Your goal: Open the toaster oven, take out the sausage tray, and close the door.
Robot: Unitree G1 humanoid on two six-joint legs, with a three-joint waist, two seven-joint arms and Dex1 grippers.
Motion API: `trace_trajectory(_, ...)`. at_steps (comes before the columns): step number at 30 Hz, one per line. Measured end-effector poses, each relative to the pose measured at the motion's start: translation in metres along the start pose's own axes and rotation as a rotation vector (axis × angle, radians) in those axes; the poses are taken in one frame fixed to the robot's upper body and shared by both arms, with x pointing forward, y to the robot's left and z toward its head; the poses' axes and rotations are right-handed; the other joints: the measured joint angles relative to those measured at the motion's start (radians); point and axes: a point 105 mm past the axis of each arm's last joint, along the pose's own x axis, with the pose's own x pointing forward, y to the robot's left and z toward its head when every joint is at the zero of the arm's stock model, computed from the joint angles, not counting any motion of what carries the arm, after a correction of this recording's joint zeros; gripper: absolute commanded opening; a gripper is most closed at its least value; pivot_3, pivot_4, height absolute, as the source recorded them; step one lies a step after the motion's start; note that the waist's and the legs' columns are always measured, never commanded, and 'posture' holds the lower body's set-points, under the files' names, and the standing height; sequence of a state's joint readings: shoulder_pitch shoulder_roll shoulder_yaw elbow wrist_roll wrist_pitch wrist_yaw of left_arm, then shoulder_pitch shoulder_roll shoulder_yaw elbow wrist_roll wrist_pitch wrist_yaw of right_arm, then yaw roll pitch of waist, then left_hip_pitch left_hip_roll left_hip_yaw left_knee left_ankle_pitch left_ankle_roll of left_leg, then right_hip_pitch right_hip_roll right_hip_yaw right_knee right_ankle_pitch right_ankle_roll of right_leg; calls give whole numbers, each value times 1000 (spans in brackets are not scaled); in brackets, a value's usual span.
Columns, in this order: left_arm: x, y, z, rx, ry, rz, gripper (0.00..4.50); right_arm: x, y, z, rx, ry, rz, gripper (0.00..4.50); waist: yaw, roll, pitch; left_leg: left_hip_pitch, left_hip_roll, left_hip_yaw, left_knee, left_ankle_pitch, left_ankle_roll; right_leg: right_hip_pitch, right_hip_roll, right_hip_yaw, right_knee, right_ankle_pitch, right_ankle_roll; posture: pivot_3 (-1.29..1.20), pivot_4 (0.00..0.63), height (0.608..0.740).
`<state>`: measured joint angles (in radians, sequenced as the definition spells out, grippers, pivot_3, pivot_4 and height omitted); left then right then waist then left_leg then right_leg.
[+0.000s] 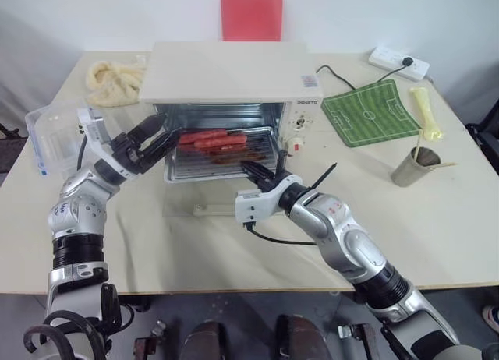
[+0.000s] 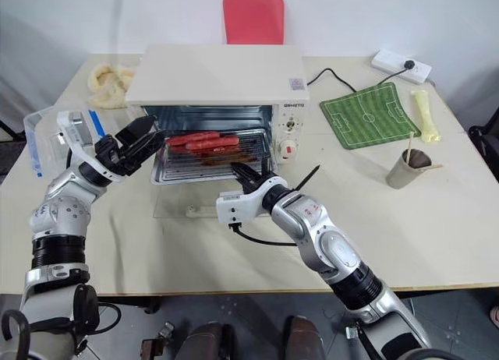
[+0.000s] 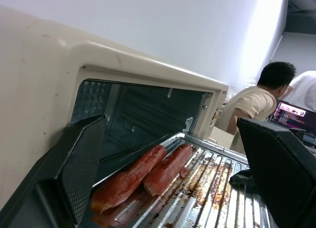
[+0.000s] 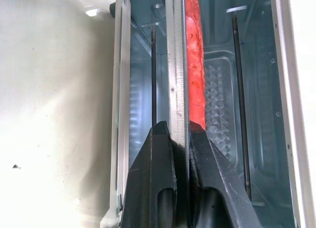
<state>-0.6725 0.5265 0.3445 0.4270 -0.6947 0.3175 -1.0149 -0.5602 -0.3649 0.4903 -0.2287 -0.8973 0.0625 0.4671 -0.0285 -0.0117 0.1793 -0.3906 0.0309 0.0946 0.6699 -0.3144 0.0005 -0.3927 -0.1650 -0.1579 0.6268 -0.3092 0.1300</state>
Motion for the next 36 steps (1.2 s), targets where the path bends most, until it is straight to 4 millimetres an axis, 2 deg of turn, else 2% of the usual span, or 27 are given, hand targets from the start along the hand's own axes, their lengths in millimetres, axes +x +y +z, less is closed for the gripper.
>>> trace_trajectory(6, -4, -1, 1, -20, 14, 27, 4500, -16, 1, 2, 1, -35, 8, 19, 0, 0, 0, 0, 0, 0, 0, 0, 0, 0, 0, 0, 0, 0, 0, 0, 150, 740)
trace_trajectory(12, -29, -2, -4, -73, 54, 134, 4500, -31, 11, 2, -12, -85, 48, 19, -1, 0, 0, 1, 0, -1, -1, 0, 0, 0, 0, 1, 0, 0, 0, 0, 150, 740)
trace_trajectory(20, -57, -15, -12, -307, 120, 289, 4500, -37, 7, 6, -43, -150, 23, 19, 1, -1, 0, 2, 1, -6, -1, 0, 0, 0, 0, 3, 0, 0, 0, 0, 150, 740)
trace_trajectory(24, -72, -35, -26, -501, 202, 327, 4500, -39, 0, 9, -57, -194, -34, 19, 1, -1, 0, 3, 1, -6, -2, 0, 0, 1, -1, 4, 0, 0, 0, 0, 150, 740)
trace_trajectory(36, -66, -71, -36, -847, 234, 286, 4500, -42, 6, 13, -69, -279, -43, 19, 1, -1, 0, 5, 1, -7, 0, 0, 0, 2, -1, 6, 0, 0, 0, 0, 150, 740)
